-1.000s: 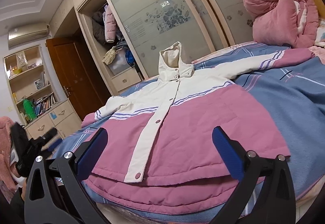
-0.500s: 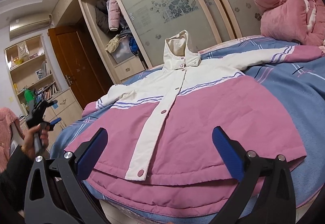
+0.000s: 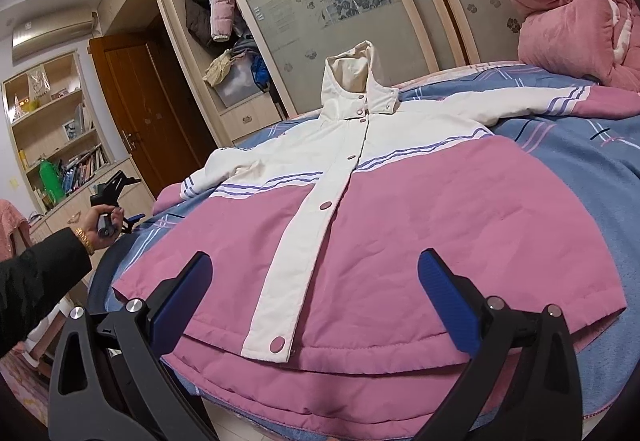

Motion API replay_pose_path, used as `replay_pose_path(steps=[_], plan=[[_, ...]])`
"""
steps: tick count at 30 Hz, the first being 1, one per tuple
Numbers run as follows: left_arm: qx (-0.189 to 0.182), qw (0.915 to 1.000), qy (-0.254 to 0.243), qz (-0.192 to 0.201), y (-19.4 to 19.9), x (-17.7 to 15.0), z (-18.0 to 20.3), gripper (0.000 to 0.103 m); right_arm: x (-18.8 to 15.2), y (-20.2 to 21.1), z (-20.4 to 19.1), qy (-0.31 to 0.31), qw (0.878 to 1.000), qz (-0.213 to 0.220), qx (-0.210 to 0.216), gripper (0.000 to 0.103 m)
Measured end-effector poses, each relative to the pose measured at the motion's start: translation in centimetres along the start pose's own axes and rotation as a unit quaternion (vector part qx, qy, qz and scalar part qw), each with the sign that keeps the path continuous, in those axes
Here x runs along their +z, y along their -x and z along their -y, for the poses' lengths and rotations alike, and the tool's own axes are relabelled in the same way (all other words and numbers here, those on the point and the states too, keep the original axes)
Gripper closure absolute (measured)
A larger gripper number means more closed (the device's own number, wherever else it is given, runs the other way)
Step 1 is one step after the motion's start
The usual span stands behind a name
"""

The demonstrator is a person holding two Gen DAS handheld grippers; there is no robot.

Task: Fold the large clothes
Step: 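Lift the sleeve with the left gripper and fold it across the jacket body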

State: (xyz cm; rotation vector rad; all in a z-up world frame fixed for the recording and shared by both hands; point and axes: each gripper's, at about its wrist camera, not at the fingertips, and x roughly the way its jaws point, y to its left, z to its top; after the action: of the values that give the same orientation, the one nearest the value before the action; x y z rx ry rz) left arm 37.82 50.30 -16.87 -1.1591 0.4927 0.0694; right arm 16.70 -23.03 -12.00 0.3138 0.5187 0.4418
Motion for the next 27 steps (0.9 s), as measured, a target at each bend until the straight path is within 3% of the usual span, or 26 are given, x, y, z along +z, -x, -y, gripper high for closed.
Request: replay_pose_path(steps=[7, 10, 19, 20, 22, 23, 27], plan=[[0.037, 0.9992, 0.01, -0.009, -3.9, 1.9, -1.4, 0.002, 0.2, -0.2, 0.1, -0.002, 1.0, -0.011, -0.01, 0.001], [0.032, 0.999, 0.031, -0.005, -4.8, 2.4, -2.5, 0.002, 0.2, -0.4, -0.2, 0.003, 1.0, -0.015, -0.013, 0.001], [0.047, 0.9987, 0.017, -0.005, -7.2, 4.2, -1.8, 0.004, 0.3, -0.5, -0.2, 0.004, 0.999, -0.023, -0.023, 0.001], [0.054, 0.9984, 0.016, -0.001, -7.3, 4.3, -1.9, 0.01, 0.4, -0.5, -0.1, 0.004, 0.999, -0.023, -0.023, 0.001], [0.071, 0.9974, 0.01, 0.009, -7.5, 4.4, -1.7, 0.034, 0.4, -0.5, -0.3, 0.008, 0.999, -0.023, -0.025, 0.001], [0.081, 0.9966, 0.003, 0.014, -7.5, 4.4, -1.5, 0.066, 0.4, -0.5, -0.4, 0.009, 0.999, -0.024, -0.026, 0.001], [0.128, 0.9878, -0.059, 0.065, -6.4, 4.1, 2.0, 0.088, 0.3, -0.4, -0.4, 0.011, 0.999, -0.024, -0.026, 0.001]])
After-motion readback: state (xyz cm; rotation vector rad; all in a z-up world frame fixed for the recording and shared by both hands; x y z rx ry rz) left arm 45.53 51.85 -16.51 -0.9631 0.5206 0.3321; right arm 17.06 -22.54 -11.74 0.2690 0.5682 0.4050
